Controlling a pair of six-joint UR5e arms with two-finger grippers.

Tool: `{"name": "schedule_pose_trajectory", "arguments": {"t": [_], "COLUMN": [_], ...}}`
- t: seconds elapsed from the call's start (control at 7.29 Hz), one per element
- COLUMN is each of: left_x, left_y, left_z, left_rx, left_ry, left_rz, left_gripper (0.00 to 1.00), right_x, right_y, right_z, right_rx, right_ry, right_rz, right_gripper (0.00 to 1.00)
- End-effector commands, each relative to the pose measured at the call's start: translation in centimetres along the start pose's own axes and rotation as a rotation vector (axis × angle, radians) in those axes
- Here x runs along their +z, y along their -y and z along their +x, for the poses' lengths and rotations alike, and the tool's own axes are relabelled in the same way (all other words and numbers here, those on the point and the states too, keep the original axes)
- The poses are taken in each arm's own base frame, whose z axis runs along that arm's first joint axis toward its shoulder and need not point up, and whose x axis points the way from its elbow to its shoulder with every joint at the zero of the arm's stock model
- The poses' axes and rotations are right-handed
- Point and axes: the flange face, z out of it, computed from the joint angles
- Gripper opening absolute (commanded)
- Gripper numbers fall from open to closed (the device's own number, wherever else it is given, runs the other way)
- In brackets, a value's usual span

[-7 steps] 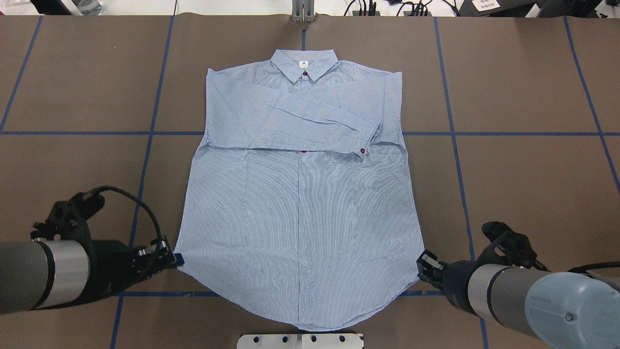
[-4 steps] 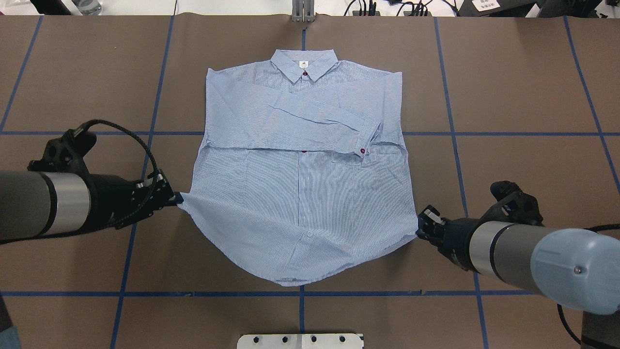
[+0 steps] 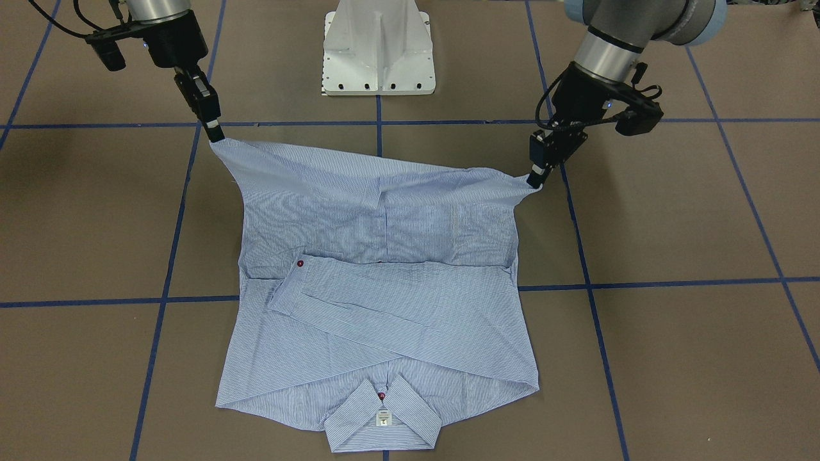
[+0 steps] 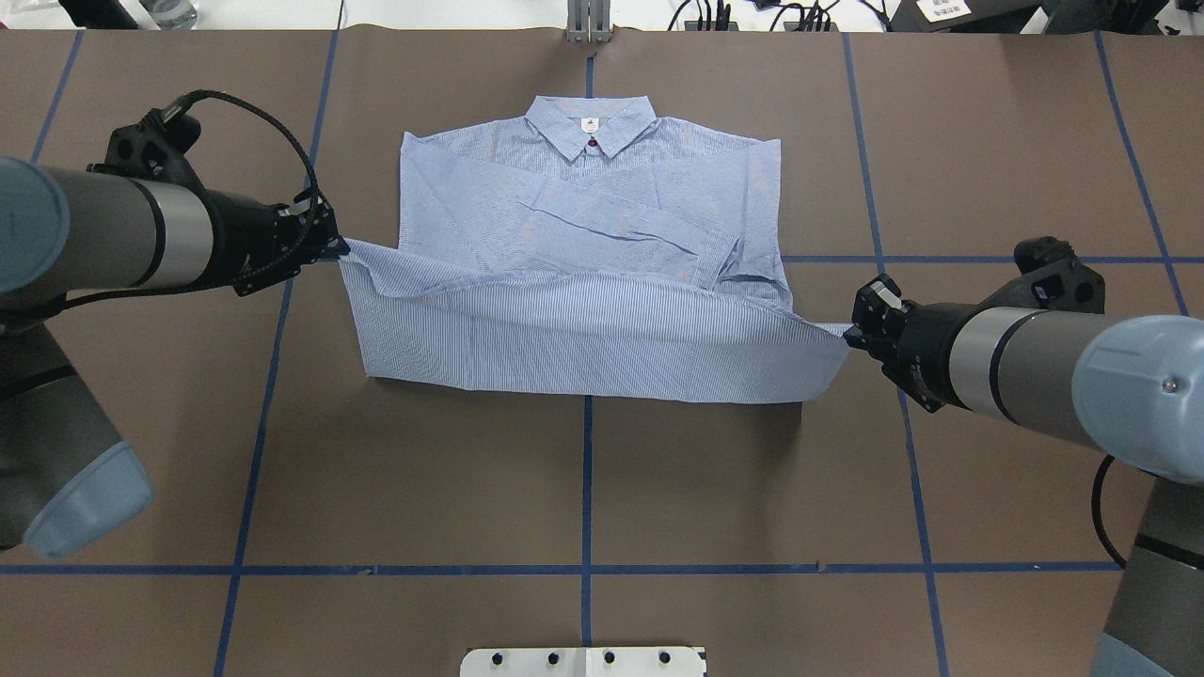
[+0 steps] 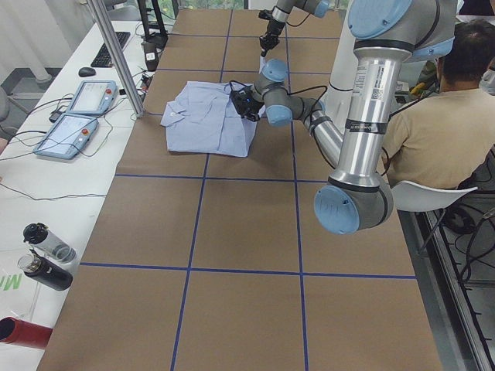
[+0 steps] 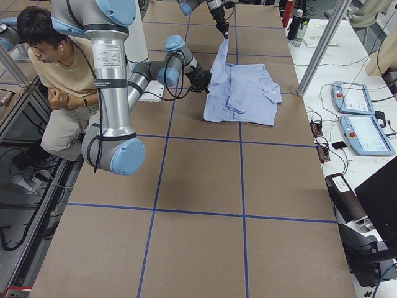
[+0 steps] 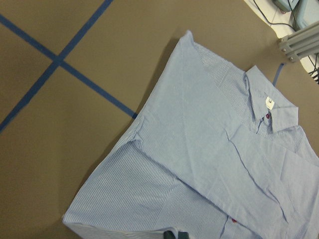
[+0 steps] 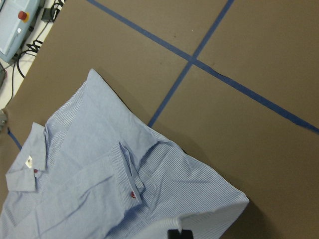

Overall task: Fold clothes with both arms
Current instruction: 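Lift both hem corners and fold them toward the collar with both grippers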

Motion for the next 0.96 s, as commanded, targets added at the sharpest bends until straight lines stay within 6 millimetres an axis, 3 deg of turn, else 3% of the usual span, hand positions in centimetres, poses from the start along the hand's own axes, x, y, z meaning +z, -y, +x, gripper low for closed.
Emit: {"name": "schedule_pose_trajectory", "arguments": {"t": [0.0,0.27,0.55,0.69,0.82], "left_x": [-0.1,0.6,5.3,6.7,8.8], "left_y": [4.7,5.0,7.7,9.2,10.7], "left_z": [1.3,1.2,3.6,4.4,4.8], "left_rx": [0.008,0.004,0.045,0.067,0.065], "left_ry": [0.006,0.018,0.058,0.053,0.043], "left_rz": [0.005,-0.014,0.012,0.024,0.035], "left_gripper": [0.00,0.00,0.00,0.00,0.00], "right_x": [1.4,3.0,7.5,9.4,11.5], "right_y": [2.1,1.4,3.1,4.7,5.0], "right_z": [-4.4,-8.0,-9.8,-11.1,-11.7], "right_rx": [0.050,0.059,0.021,-0.002,-0.011], "right_ry": [0.049,-0.001,-0.030,-0.051,-0.071], "right_rz": [0.059,0.117,0.170,0.208,0.223], "right_gripper": [0.00,0.00,0.00,0.00,0.00]}}
